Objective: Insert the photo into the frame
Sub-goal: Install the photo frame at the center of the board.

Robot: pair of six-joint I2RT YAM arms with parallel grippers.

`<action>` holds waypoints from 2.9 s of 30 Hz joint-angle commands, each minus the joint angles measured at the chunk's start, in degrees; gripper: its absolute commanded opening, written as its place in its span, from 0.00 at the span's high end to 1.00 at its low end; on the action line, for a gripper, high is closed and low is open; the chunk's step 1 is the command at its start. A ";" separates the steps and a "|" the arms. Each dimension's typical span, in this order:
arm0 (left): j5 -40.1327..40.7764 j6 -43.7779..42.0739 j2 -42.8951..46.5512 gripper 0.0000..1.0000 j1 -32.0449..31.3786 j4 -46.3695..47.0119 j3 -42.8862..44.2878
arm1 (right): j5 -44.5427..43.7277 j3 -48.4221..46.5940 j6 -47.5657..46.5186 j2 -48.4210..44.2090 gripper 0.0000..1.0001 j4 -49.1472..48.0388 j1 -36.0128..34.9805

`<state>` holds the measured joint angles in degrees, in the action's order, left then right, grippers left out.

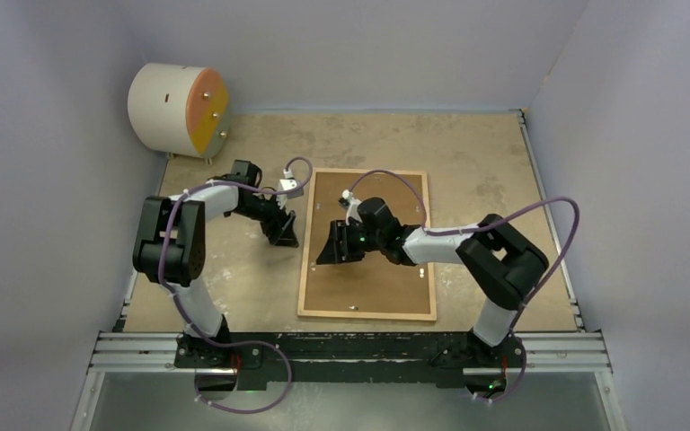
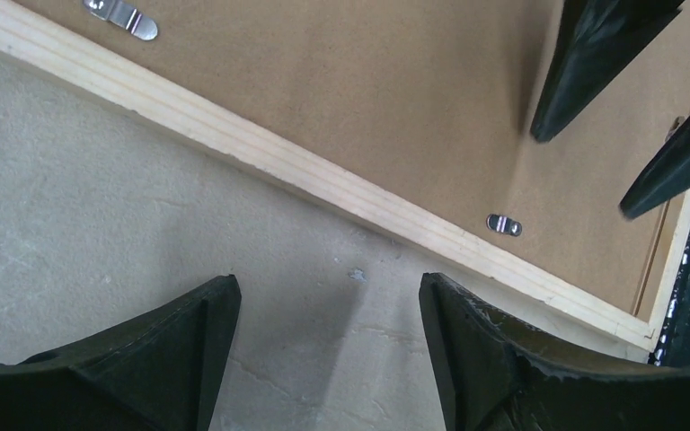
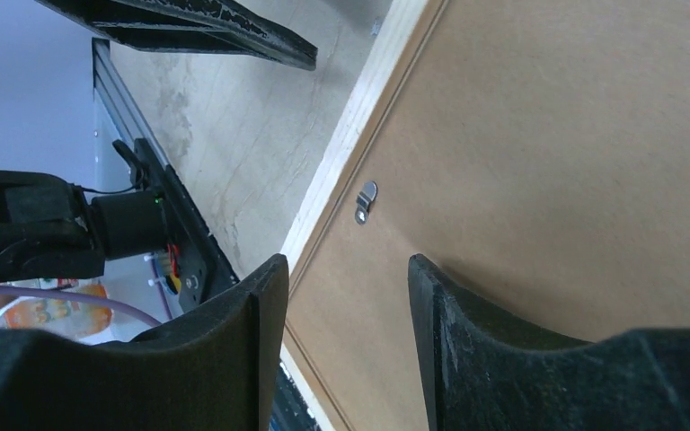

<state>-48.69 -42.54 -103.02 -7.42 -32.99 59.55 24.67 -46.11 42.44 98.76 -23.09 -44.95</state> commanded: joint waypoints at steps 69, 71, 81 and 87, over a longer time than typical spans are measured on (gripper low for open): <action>1.51 -2.44 -8.60 0.65 -2.95 1.97 0.86 | 13.90 -11.56 -5.55 14.01 0.67 -0.12 -3.88; 1.31 -2.45 -8.98 0.68 -3.04 1.75 1.00 | 12.62 -12.12 -6.79 13.23 0.66 1.81 -3.25; 2.19 -2.59 -9.26 0.76 -3.04 1.59 0.66 | 9.52 -11.22 -8.59 12.56 0.66 2.62 -1.46; 2.48 -1.94 -9.41 0.78 -3.04 1.79 0.83 | 10.72 -11.48 -8.59 13.58 0.68 1.83 -2.59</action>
<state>-54.17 -41.63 -108.40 -9.19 -33.06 61.98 35.33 -57.25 35.83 112.40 -22.96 -46.87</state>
